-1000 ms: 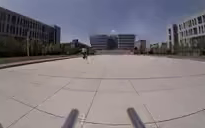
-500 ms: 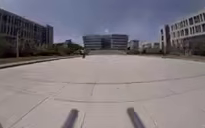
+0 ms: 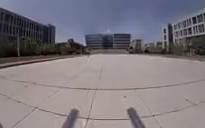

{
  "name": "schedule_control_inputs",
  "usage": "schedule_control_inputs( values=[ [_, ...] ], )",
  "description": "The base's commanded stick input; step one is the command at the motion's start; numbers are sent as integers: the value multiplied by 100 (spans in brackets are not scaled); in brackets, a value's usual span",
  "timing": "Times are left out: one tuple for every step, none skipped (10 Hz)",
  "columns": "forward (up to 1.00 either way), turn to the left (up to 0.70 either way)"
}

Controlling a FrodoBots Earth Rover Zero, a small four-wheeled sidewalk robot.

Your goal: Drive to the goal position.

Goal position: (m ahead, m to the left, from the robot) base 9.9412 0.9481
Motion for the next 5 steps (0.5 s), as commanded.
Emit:
schedule_control_inputs(
  values=[
    [70, 0],
    [70, 0],
    [70, 0],
    [70, 0],
    [70, 0]
  ],
)
